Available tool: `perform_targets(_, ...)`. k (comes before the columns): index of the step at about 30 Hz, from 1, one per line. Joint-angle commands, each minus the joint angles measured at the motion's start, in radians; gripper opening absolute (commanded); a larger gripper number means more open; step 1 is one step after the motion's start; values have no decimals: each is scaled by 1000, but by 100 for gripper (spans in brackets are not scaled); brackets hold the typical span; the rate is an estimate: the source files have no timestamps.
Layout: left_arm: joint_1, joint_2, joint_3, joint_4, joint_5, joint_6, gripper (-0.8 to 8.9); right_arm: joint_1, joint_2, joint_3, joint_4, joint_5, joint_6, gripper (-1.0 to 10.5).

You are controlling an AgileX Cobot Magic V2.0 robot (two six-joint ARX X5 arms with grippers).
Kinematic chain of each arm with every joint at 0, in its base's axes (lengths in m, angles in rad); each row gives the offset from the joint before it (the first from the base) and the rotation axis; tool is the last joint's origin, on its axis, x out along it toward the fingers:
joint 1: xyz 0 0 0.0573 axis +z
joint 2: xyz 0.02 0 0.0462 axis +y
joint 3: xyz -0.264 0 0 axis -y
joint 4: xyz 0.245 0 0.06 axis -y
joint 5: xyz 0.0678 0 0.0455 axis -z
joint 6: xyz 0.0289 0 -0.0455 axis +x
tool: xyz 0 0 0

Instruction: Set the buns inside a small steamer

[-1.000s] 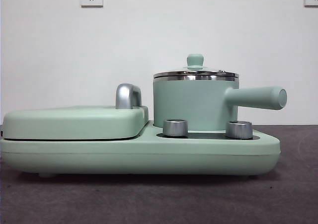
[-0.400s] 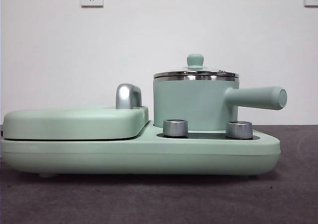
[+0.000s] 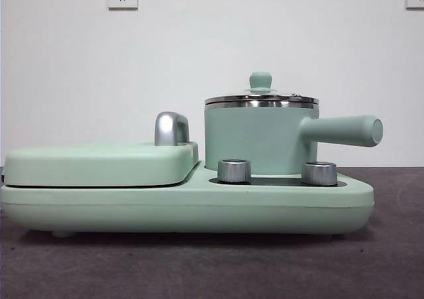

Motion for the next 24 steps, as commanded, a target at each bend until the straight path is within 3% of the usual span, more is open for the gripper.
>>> perform_targets(1, -5, 2, 8, 12, -4, -4, 7, 11, 2, 5, 10, 7, -13, 20)
perform_targets(16, -4, 1, 7, 47, -3, -5, 7, 9, 1, 5, 10, 6, -13, 20)
perform_targets(21, 125, 2, -56, 67, -2, -3, 7, 9, 1, 5, 10, 6, -13, 20)
perform_targets(24, 280, -7, -141, 155, -65, 222, 7, 9, 1, 5, 10, 6, -13, 20)
